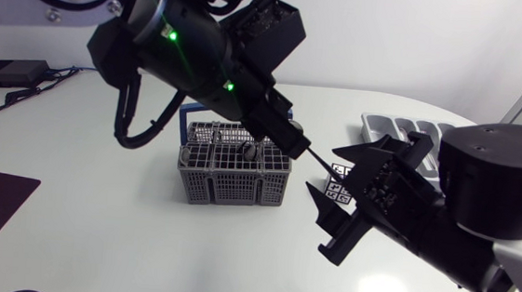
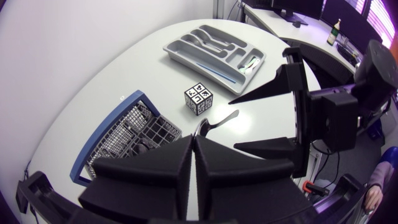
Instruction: Transfer all utensils from the basket to the drawer tray.
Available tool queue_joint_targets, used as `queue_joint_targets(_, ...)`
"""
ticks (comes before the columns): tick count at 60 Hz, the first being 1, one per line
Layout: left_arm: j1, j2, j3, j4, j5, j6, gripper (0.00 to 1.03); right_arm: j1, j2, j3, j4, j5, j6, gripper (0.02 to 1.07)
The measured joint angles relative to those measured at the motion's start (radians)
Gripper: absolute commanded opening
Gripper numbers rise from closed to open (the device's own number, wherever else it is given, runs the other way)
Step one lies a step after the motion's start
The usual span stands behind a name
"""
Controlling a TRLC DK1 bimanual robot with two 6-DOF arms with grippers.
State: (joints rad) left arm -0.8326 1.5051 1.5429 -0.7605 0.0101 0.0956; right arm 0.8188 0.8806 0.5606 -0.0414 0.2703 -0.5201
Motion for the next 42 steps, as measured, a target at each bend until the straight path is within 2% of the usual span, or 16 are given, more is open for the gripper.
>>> queue_joint_targets(10, 0.027, 0.043, 0.043, -0.030, 0.059, -0.047, 0.03, 0.043, 0.068, 0.000, 0.093, 0.080, -0.016, 0.46)
queue_joint_targets(20, 0.039, 0.073, 0.069, -0.059, 0.104, -0.070, 0.03, 0.056, 0.150, 0.001, 0.189, 0.145, -0.064, 0.46)
queue_joint_targets(29, 0.054, 0.087, 0.070, -0.071, 0.125, -0.072, 0.03, 0.057, 0.201, 0.003, 0.253, 0.181, -0.104, 0.37)
queue_joint_targets(38, 0.072, 0.097, 0.070, -0.075, 0.141, -0.077, 0.03, 0.057, 0.218, 0.011, 0.273, 0.195, -0.121, 0.17)
queue_joint_targets(42, 0.078, 0.097, 0.070, -0.077, 0.147, -0.078, 0.03, 0.057, 0.221, 0.019, 0.275, 0.197, -0.126, 0.14)
